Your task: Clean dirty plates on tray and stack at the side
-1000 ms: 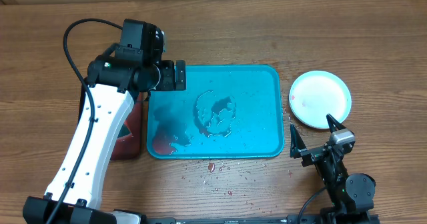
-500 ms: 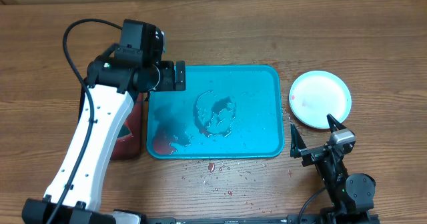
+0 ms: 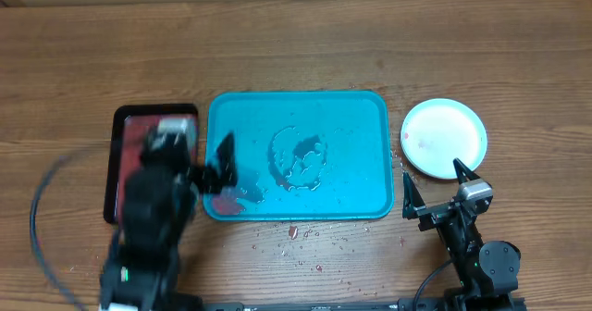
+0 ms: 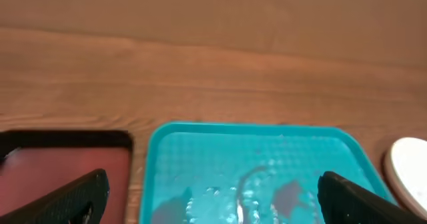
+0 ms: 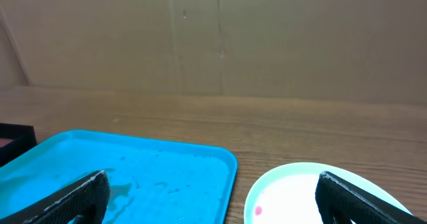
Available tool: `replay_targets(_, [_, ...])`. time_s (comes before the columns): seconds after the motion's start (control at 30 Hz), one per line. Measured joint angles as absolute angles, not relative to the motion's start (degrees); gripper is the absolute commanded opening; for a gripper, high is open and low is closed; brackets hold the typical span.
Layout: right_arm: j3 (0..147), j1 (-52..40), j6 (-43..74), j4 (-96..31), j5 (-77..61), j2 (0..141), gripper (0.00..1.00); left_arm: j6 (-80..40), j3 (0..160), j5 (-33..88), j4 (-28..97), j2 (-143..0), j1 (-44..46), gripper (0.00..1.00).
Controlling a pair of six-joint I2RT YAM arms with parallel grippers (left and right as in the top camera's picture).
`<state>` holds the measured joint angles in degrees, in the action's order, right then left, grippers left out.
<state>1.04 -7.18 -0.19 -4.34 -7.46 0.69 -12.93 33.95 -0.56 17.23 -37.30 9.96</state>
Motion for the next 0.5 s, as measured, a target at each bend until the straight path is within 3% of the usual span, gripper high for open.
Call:
replay_targets(0.2, [1.04,-7.16,-0.21,-4.32,-7.44,0.69,1.0,-12.91,18.44,-1.19,7.95,-20.21,5.39,1.0])
replay_targets(0.5, [1.04,-7.18,-0.19,-4.34,-7.44,0.69,1.0,-12.88,3.92,-1.78,-2.59,-7.86,0.27,1.0])
